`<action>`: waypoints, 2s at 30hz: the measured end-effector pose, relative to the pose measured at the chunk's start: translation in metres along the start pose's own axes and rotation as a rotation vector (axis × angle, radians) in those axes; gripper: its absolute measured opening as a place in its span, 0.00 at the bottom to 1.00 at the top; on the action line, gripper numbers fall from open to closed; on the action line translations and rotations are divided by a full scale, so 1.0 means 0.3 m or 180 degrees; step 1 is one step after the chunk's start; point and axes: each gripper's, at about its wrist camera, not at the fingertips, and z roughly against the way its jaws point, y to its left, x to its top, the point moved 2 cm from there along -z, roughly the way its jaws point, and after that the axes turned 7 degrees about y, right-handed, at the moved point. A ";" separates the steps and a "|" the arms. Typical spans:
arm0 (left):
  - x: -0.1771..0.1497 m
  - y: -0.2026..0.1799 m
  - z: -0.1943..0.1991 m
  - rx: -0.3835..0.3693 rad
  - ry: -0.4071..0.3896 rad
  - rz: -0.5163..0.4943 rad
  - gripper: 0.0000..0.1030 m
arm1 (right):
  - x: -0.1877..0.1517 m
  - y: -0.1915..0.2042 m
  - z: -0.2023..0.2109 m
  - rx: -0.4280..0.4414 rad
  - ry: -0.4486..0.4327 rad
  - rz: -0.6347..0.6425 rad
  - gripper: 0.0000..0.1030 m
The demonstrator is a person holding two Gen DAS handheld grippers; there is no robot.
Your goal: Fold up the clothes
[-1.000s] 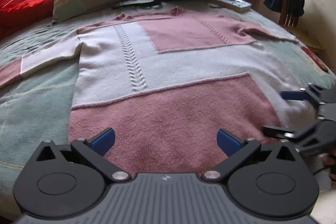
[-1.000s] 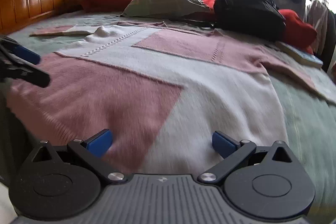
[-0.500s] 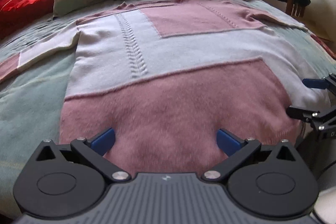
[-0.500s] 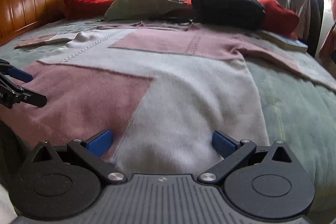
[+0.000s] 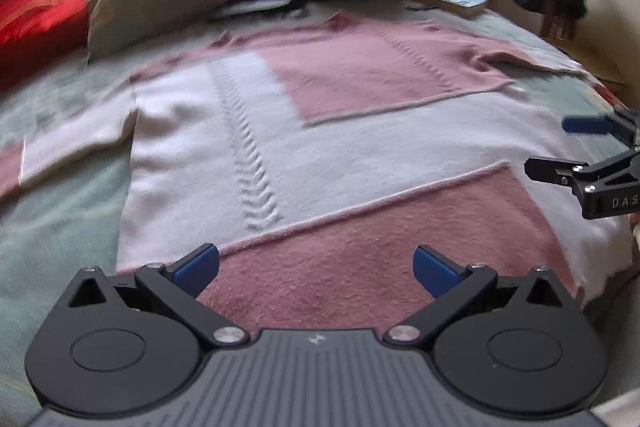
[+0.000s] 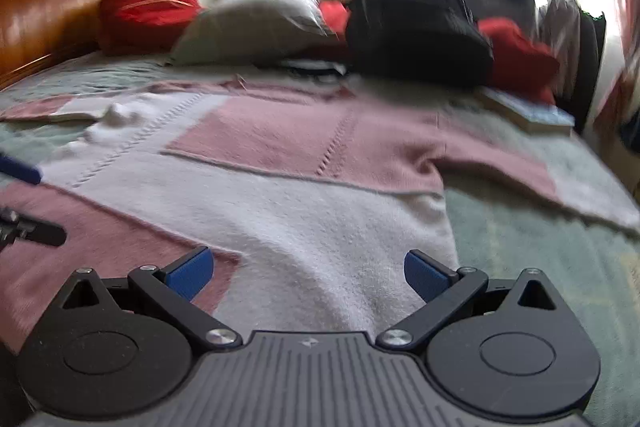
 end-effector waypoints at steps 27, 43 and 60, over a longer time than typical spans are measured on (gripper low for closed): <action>0.182 -0.121 -0.073 -0.0256 -0.0054 -0.0276 0.99 | 0.477 -0.543 -0.522 0.1436 0.0382 -0.1355 1.00; 0.174 -0.151 -0.067 -0.0268 -0.0028 -0.0309 0.99 | 0.419 -0.604 -0.466 0.1327 0.0306 -0.1497 1.00; 0.164 -0.153 -0.063 -0.0262 -0.0040 -0.0281 0.99 | 0.335 -0.860 -0.375 0.1108 0.0090 -0.2136 1.00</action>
